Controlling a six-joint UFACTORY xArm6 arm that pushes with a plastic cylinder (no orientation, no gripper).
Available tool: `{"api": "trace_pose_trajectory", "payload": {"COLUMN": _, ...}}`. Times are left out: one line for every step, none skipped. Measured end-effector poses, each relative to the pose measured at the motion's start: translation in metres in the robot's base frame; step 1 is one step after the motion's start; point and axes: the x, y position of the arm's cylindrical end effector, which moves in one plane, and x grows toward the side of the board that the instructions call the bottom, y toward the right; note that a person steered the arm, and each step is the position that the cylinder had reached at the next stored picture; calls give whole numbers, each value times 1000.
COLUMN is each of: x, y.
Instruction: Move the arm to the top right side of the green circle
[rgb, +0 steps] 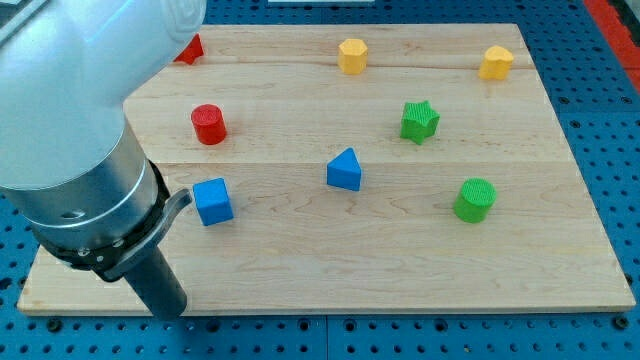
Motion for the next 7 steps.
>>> {"api": "trace_pose_trajectory", "payload": {"x": 0, "y": 0}}
{"api": "trace_pose_trajectory", "payload": {"x": 0, "y": 0}}
{"api": "trace_pose_trajectory", "payload": {"x": -4, "y": 2}}
{"api": "trace_pose_trajectory", "payload": {"x": 1, "y": 5}}
{"api": "trace_pose_trajectory", "payload": {"x": -18, "y": 100}}
{"api": "trace_pose_trajectory", "payload": {"x": -34, "y": 227}}
{"api": "trace_pose_trajectory", "payload": {"x": -43, "y": 314}}
